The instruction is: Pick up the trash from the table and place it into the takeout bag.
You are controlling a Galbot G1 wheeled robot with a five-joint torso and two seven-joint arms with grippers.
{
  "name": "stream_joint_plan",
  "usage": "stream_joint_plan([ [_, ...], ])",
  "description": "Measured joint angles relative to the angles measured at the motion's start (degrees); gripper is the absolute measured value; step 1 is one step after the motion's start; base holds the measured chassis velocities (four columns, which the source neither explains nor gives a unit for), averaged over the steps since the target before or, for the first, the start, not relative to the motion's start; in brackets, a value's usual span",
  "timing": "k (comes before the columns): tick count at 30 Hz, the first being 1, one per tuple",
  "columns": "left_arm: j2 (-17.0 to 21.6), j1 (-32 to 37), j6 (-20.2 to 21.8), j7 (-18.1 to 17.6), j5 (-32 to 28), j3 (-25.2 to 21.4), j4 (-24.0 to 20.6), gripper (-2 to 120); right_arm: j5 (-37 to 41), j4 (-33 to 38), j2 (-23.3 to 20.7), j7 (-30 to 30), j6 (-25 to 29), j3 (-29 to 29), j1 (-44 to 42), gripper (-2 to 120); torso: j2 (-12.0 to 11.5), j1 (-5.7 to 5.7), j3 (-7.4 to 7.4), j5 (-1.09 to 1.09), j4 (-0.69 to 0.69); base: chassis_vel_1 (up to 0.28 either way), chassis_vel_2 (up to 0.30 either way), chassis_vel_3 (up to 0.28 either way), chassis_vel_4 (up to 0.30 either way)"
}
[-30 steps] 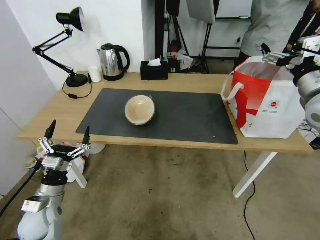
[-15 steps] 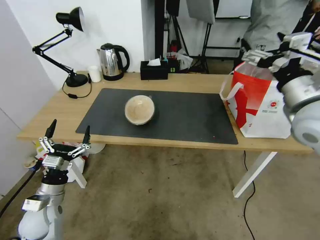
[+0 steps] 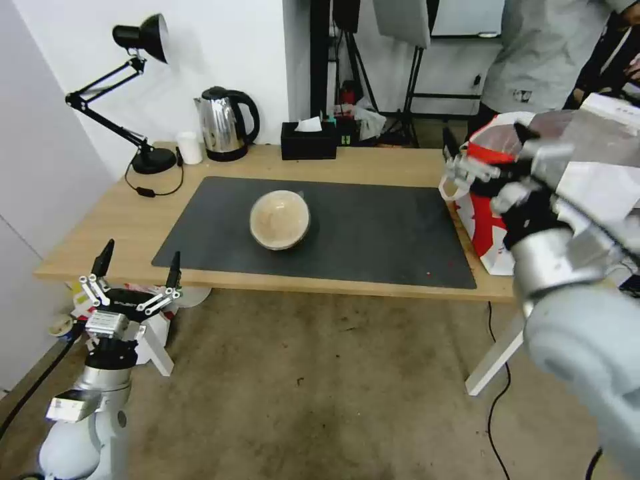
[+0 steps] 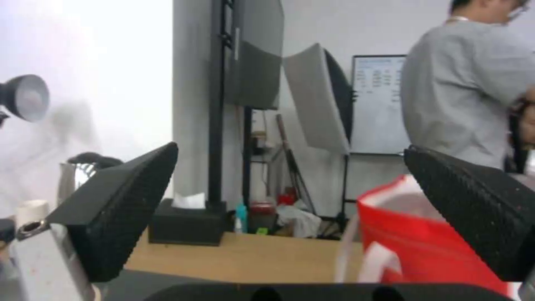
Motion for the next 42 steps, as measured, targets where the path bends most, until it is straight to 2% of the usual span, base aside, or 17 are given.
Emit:
stream_joint_plan([
  [5, 0.00, -0.33, -0.02, -0.01, -0.04, 0.35, 0.21, 100, -10.46, 0.97, 6.15, -0.44, 4.43, -0.92, -6.97, 100, 0.00, 0.00, 0.00, 0.00, 0.00, 0.000, 0.000, 0.000, 0.000],
  [11, -0.01, -0.45, -0.06, -0.03, -0.15, 0.52, 0.49, 100, -17.95, 0.47, 11.39, 0.79, 9.07, -3.37, -13.72, 100, 0.00, 0.00, 0.00, 0.01, -0.01, 0.000, 0.000, 0.000, 0.000],
  [14, 0.01, -0.44, -0.20, -0.03, -0.28, 0.39, 0.66, 100, -24.25, -1.20, 13.53, 1.47, 14.46, -4.70, -17.69, 100, 0.00, 0.00, 0.00, 0.01, 0.00, 0.000, 0.000, 0.000, 0.000],
  [28, 0.03, -0.67, -0.34, -0.03, -0.52, 0.35, 0.98, 100, -35.10, -3.55, 17.36, 1.46, 25.98, -7.56, -27.57, 100, 0.00, 0.00, 0.00, 0.01, 0.00, 0.000, 0.000, 0.000, 0.000],
  [32, 0.03, -0.66, -0.35, -0.03, -0.53, 0.37, 1.05, 100, -38.48, -5.56, 18.26, 1.61, 31.65, -7.90, -30.79, 100, 0.00, 0.00, 0.00, 0.02, 0.00, 0.000, 0.000, 0.000, 0.000],
  [42, 0.03, -0.56, -0.54, 0.00, -0.53, 0.17, 1.23, 100, -43.39, -8.25, 19.46, 3.76, 37.61, -10.48, -33.81, 100, 0.00, 0.00, 0.00, 0.02, 0.00, 0.000, 0.000, 0.000, 0.000],
])
